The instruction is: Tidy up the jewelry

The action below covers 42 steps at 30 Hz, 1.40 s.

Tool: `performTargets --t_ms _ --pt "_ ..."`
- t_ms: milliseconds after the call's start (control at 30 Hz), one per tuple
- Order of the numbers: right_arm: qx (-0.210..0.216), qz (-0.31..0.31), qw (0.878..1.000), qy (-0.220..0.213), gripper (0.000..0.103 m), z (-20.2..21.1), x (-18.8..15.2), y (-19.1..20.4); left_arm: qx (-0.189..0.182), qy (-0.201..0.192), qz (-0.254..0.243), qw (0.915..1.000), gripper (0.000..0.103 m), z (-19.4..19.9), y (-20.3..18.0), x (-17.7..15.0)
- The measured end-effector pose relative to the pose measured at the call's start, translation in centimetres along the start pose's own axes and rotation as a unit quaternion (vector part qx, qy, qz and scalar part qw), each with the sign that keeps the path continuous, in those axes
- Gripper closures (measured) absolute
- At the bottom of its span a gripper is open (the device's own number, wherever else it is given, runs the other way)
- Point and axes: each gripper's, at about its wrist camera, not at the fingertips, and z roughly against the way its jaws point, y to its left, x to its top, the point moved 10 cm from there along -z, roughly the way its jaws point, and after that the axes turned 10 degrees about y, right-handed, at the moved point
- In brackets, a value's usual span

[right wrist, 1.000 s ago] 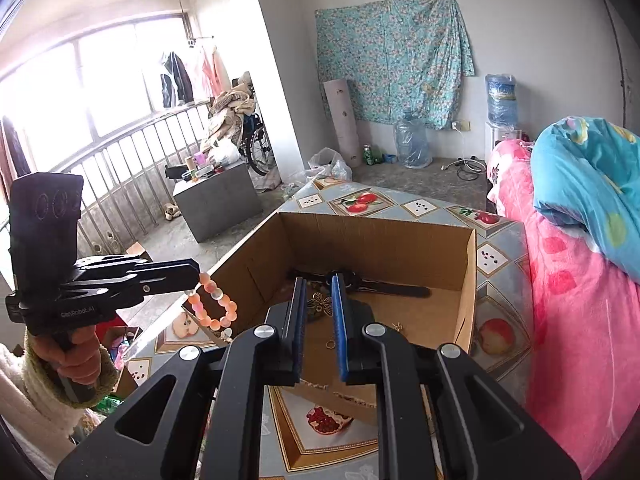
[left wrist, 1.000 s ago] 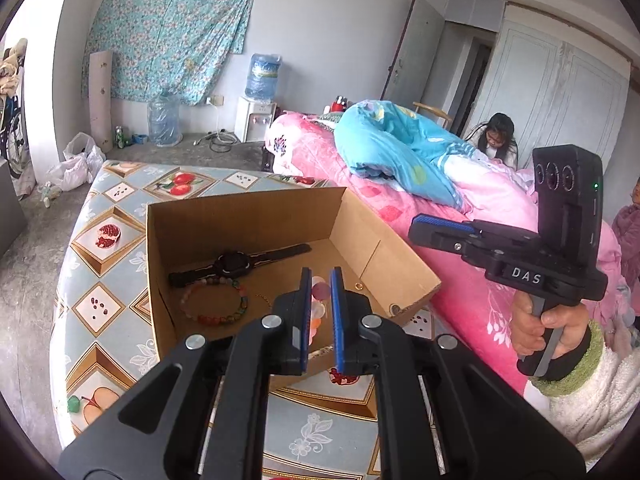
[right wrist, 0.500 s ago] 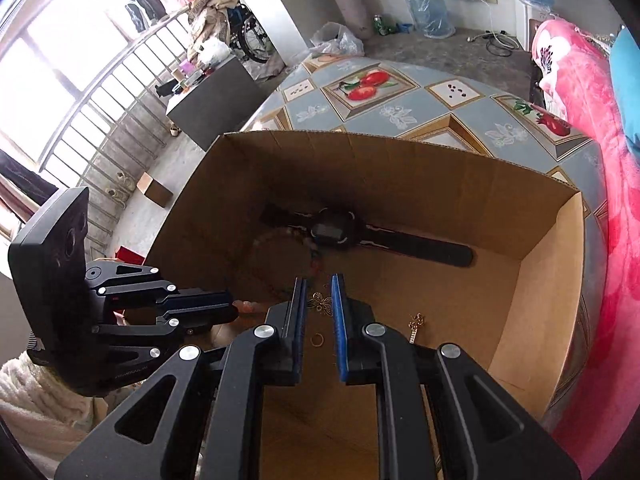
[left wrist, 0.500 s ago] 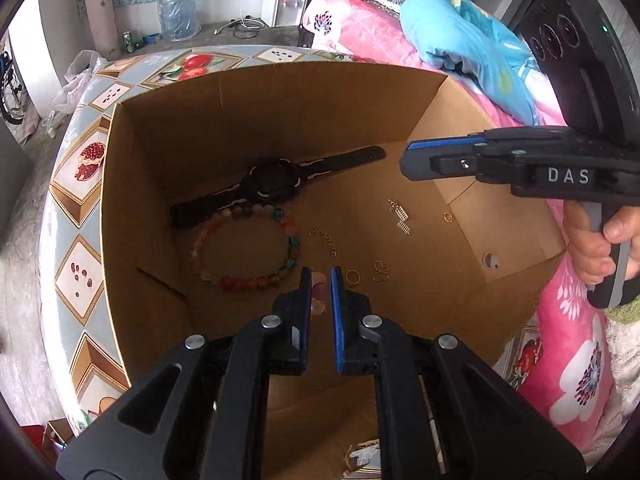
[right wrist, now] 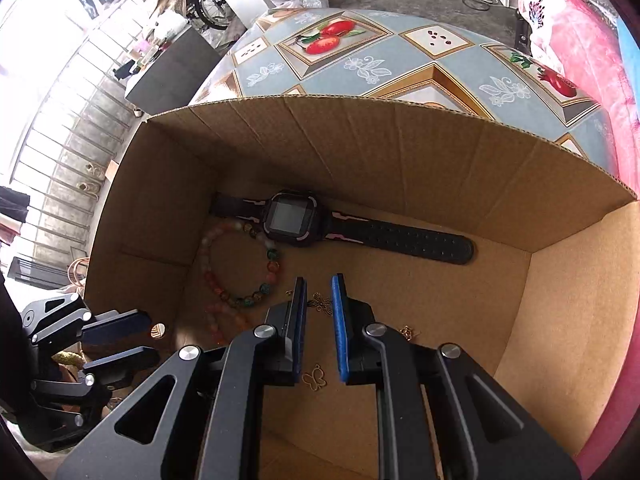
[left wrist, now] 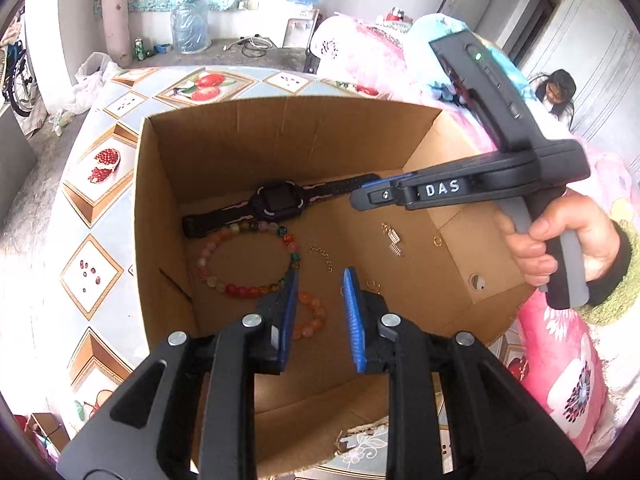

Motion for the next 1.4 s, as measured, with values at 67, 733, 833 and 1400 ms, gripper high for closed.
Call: performTargets --t_ms 67,733,833,1400 --pt "-0.007 -0.006 1.000 0.000 0.090 -0.1 0.1 -0.3 0.001 -0.024 0.009 0.9997 0.074 1.3 0.3 0.1" --pt "0.012 0.000 0.992 -0.122 0.073 8.0 -1.5 1.1 0.018 -0.139 0.085 0.9864 0.052 8.3 5.1 -0.9" --pt "-0.005 0.012 0.986 -0.168 0.063 11.2 -2.6 1.6 0.029 -0.149 0.095 0.9839 0.042 8.9 6.0 -1.2" --pt "0.018 -0.132 0.981 -0.142 0.049 9.1 -10.6 -7.0 -0.047 -0.064 0.185 0.9795 0.031 3.2 8.0 -2.6"
